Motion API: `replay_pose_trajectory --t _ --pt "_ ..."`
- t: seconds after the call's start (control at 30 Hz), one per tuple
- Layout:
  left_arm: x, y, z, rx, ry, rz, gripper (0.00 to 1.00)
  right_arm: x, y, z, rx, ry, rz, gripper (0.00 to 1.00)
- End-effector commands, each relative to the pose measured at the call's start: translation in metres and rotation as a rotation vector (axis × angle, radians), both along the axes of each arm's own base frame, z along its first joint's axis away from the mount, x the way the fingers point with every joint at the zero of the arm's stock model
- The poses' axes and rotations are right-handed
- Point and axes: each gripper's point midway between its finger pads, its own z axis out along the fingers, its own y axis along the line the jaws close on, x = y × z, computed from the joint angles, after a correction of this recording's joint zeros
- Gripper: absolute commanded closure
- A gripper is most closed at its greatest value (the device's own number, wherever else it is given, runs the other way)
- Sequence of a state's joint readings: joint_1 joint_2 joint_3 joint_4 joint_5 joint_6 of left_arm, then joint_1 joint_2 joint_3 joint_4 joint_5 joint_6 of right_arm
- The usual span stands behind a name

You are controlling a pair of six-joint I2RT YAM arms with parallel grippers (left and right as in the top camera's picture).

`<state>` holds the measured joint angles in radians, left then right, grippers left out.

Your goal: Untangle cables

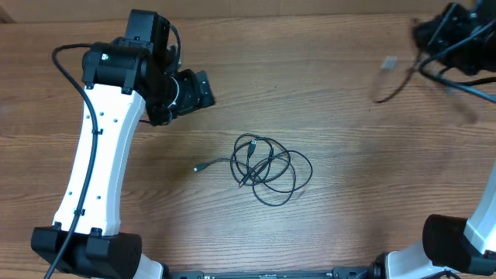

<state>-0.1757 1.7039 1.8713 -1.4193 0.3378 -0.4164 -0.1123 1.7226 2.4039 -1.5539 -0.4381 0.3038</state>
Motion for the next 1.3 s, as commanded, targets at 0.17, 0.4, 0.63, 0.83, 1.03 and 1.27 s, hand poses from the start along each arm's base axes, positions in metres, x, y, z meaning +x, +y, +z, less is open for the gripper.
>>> replay_pose_trajectory --t 0.17,0.4,0.63,0.83,1.03,1.27 --pt "-0.013 -0.049 0.035 -0.312 -0.035 -0.194 0.11 -0.048 0.097 0.054 0.364 -0.092 0.474 0.96" --pt "-0.011 -0.051 0.037 -0.330 -0.025 -0.168 0.10 -0.078 0.136 0.073 0.496 -0.086 0.672 0.96" --pt "-0.006 -0.051 0.038 -0.338 -0.026 -0.135 0.11 -0.087 0.151 0.075 0.503 -0.086 0.730 0.96" --pt "-0.004 -0.047 0.035 -0.306 -0.031 -0.120 0.13 -0.058 0.134 0.051 0.321 -0.092 0.570 0.96" --pt "-0.005 -0.031 0.022 -0.205 -0.011 -0.081 0.13 -0.030 0.105 0.028 0.125 -0.087 0.383 0.96" --pt "-0.002 -0.029 0.022 -0.191 -0.020 -0.076 0.09 -0.032 0.129 0.025 0.201 -0.056 0.478 0.96"
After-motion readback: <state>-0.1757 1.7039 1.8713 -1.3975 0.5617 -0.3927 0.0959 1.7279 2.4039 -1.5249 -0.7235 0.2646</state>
